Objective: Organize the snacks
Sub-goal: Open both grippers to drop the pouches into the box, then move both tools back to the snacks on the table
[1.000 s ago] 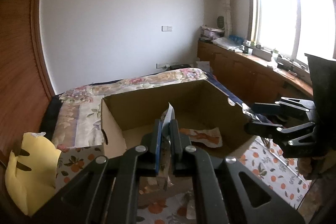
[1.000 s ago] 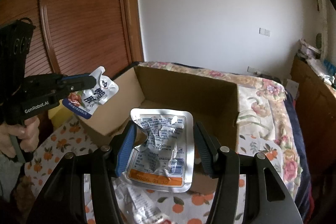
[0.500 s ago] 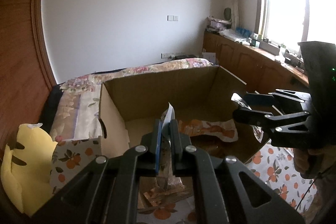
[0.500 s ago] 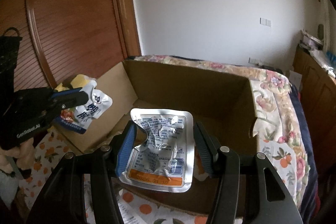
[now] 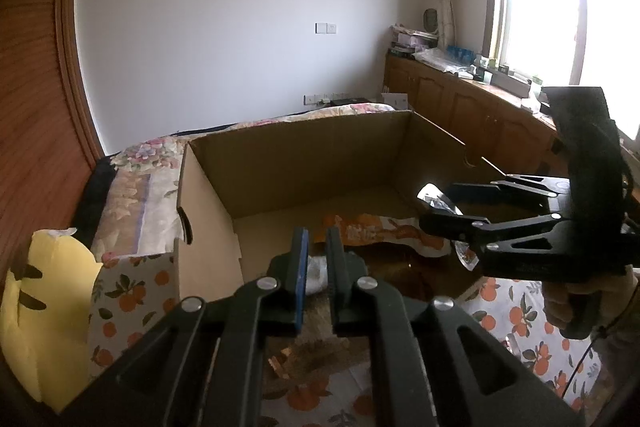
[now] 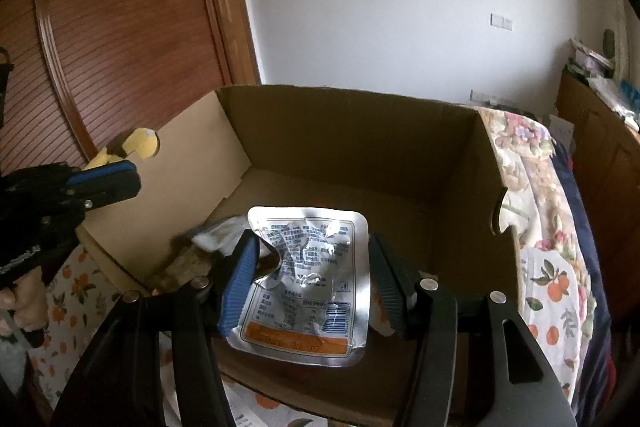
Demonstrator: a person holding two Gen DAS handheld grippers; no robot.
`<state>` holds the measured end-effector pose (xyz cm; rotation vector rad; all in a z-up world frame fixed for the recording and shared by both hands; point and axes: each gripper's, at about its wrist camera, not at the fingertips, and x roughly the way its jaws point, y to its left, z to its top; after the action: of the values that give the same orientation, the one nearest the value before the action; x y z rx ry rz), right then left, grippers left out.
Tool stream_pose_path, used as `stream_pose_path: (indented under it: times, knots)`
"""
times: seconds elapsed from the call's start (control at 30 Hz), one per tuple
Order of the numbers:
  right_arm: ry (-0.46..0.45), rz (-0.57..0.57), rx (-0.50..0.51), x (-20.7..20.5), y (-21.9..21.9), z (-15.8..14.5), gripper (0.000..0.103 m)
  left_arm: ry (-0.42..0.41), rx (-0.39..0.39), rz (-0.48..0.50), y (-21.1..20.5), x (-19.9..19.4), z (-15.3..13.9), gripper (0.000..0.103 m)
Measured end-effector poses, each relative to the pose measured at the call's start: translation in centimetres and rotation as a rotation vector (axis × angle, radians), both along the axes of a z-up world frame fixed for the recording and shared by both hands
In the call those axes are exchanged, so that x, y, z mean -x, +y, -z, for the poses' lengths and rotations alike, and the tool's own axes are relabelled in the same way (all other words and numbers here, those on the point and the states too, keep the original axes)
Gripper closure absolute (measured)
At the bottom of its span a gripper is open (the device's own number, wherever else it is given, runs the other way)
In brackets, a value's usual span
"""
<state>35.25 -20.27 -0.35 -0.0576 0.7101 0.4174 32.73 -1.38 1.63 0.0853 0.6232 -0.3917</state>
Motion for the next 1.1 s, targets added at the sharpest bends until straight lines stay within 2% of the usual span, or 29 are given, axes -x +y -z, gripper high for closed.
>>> stream_pose_path:
  times: [0.4,0.67,0.87,1.1]
  knots:
    - [0.003,0.009,0.002,1.2,0.4,-0.1,0.043,-0.007,-0.042,-0.002,-0.1,3.3,-0.4,0.088]
    - [-0.021,0.014,-0.004,3.5,0.3,-1.5,0.041,-0.003,-0.053,-0.028,0.6,5.4,-0.6,0.075]
    - [-0.049,0.010,-0.022,6.7,0.0,-2.5,0.032,0.009,-0.048,-0.027,1.1,7.3,-0.3,0.065]
    - [-0.061,0.005,-0.024,9.9,0.2,-2.6,0.024,0.000,-0.047,-0.018,1.4,9.7,0.0,0.061]
